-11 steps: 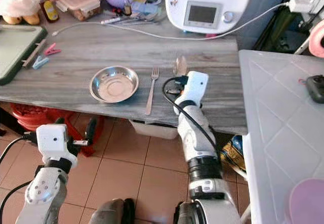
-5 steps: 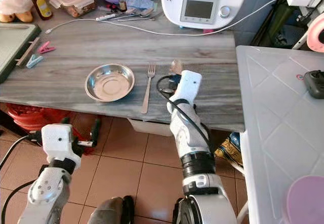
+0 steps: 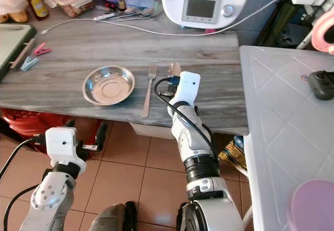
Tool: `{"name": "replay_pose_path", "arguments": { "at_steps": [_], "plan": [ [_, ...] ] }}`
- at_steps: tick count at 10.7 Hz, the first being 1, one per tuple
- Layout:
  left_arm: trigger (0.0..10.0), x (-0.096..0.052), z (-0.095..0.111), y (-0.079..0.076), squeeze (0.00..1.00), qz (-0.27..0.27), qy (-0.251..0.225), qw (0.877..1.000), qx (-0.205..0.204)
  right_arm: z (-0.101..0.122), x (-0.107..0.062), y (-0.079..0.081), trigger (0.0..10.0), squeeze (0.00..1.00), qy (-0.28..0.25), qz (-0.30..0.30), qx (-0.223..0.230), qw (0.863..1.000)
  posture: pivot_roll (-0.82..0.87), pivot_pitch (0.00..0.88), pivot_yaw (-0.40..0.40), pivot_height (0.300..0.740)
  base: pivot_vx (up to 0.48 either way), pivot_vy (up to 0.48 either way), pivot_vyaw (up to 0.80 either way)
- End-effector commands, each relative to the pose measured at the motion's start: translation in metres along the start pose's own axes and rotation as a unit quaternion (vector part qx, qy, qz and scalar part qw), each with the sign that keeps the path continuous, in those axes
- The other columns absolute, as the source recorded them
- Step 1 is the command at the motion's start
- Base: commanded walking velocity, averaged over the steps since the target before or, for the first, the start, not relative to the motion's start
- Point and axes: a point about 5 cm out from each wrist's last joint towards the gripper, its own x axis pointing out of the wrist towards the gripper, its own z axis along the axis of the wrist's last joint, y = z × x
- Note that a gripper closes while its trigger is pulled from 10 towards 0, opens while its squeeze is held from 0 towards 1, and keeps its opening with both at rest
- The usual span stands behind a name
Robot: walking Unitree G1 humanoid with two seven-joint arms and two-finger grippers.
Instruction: Setting the table
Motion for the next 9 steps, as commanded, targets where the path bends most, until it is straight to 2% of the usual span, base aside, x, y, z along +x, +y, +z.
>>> {"name": "replay_pose_path", "arguments": {
  "at_steps": [1, 6, 7, 9],
  "plan": [
    [10.0, -0.001, -0.001, 0.001, 0.00, 0.002, 0.003, 1.000, 0.003, -0.018, -0.002, 0.041, 0.0, 0.00, 0.052, 0.051, 0.025, 0.997, 0.09, 0.205, 0.033, 0.740, 0.000, 0.000, 0.00],
    [10.0, 0.000, -0.002, 0.000, 0.00, -0.002, 0.004, 1.000, 0.004, -0.016, -0.006, 0.063, 0.0, 0.00, 0.064, 0.084, 0.044, 0.993, 0.09, 0.198, 0.035, 0.740, 0.000, 0.000, 0.00],
    [10.0, 0.001, -0.002, -0.001, 0.00, -0.002, 0.004, 1.000, 0.004, -0.016, -0.006, 0.064, 0.0, 0.00, 0.065, 0.086, 0.045, 0.993, 0.09, 0.199, 0.035, 0.740, 0.000, 0.000, 0.00],
    [10.0, 0.001, -0.002, -0.002, 0.00, -0.002, 0.004, 1.000, 0.002, -0.011, -0.007, 0.069, 0.0, 0.00, 0.051, 0.116, 0.027, 0.992, 0.09, 0.198, 0.031, 0.740, 0.000, 0.000, 0.00]
  ]
}}
